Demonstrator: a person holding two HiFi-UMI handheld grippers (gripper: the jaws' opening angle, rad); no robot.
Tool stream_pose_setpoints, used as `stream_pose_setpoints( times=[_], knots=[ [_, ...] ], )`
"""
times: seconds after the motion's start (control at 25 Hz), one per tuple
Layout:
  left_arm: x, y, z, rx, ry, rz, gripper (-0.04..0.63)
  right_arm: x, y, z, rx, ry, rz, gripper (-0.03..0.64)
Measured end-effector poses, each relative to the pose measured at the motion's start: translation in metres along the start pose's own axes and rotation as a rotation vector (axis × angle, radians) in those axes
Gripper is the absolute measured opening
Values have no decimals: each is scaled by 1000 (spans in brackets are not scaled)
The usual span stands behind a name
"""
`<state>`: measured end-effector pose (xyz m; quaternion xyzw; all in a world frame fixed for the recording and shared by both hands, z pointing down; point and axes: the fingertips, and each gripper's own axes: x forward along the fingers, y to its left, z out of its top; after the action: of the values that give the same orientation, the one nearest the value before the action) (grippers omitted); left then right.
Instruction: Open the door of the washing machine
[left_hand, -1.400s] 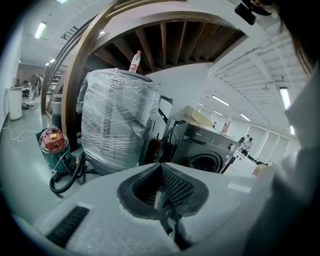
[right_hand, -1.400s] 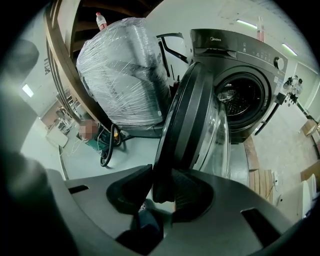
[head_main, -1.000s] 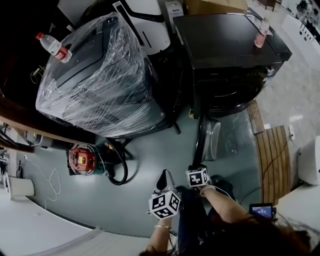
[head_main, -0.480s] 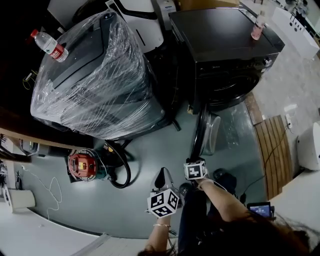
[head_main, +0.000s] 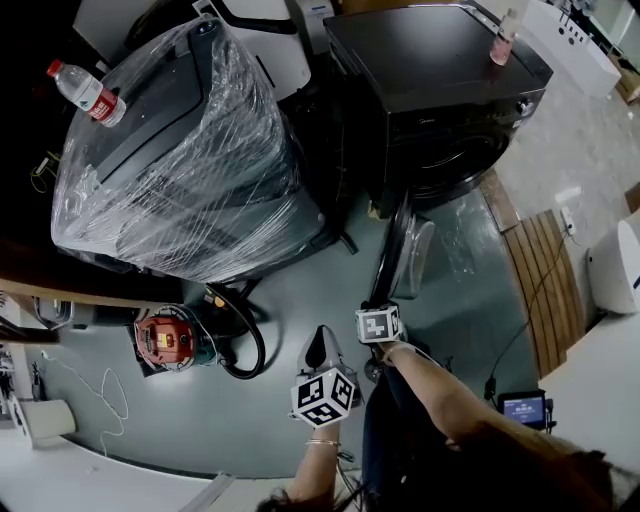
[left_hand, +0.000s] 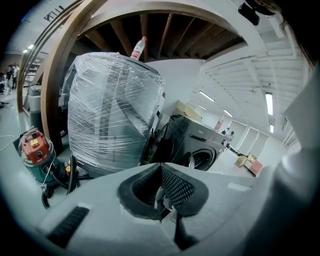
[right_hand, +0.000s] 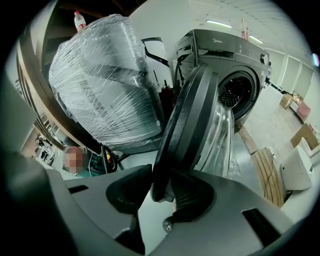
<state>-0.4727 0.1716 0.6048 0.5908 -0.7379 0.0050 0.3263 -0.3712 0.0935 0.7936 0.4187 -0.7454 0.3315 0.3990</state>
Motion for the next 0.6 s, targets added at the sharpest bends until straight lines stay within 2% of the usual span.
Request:
stream_pose_setpoints(
  times=[0.36,0.6],
  knots=[
    [7,25,33,15,-30,24,14,7,21,15,59,20,-36,118],
    [14,44,57,-7,-38,62,14,10,30,28,97,25,-69,118]
  ],
)
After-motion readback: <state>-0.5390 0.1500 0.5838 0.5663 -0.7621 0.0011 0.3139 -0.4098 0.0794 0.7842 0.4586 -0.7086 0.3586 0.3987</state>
